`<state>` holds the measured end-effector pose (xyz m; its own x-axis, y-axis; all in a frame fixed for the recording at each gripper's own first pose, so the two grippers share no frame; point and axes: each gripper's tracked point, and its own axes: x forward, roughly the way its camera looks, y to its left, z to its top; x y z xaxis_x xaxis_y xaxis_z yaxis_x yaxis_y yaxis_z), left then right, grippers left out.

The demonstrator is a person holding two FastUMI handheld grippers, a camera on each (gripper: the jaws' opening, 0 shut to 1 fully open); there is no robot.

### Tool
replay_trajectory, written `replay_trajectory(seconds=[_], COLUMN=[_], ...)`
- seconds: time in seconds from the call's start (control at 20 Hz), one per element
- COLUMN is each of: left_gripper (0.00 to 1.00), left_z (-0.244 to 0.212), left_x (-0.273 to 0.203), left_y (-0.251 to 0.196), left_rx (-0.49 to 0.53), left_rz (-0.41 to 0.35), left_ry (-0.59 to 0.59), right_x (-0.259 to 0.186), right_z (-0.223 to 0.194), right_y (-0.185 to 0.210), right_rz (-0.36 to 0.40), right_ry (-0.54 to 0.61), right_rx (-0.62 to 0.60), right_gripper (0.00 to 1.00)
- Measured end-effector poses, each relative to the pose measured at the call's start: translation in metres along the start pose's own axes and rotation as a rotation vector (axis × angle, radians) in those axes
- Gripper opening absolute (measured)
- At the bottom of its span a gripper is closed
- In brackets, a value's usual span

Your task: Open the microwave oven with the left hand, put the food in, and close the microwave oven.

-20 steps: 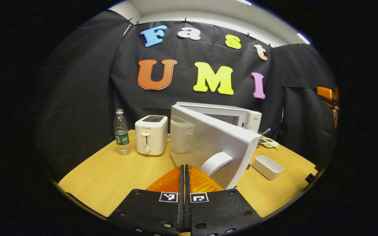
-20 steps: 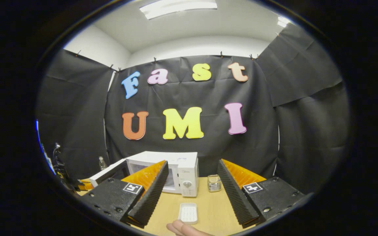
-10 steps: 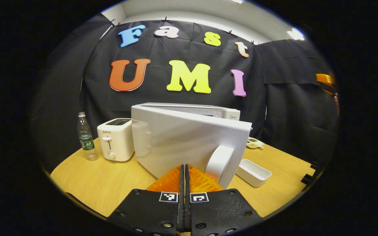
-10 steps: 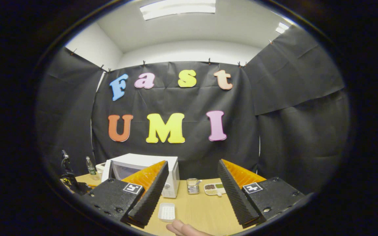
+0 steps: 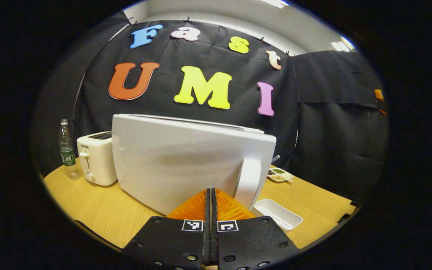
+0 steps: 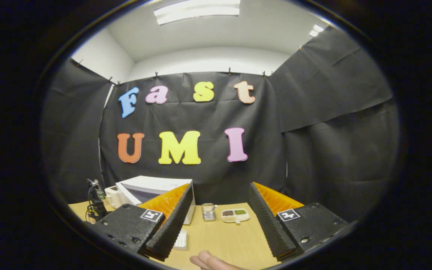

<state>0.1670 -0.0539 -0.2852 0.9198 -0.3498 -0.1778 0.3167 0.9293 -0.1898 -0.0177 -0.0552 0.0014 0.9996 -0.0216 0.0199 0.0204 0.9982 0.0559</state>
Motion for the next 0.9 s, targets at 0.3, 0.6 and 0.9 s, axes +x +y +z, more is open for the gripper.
replay_trajectory(seconds=[0.3, 0.6, 0.9], left_gripper=[0.11, 0.0, 0.0], left_z=[0.003, 0.002, 0.006], left_x=[0.051, 0.097, 0.133], left_y=[-0.012, -0.008, -0.004], left_rx=[0.056, 0.056, 0.083], left_rz=[0.022, 0.052, 0.111], left_ry=[-0.022, -0.033, 0.003], right_x=[0.007, 0.009, 0.005], right_z=[0.003, -0.003, -0.013], right_y=[-0.023, -0.033, -0.038], right_rz=[-0.01, 0.0, 0.019], right_ry=[-0.014, -0.019, 0.005], right_rx=[-0.005, 0.001, 0.018], right_gripper=[0.89, 0.89, 0.89])
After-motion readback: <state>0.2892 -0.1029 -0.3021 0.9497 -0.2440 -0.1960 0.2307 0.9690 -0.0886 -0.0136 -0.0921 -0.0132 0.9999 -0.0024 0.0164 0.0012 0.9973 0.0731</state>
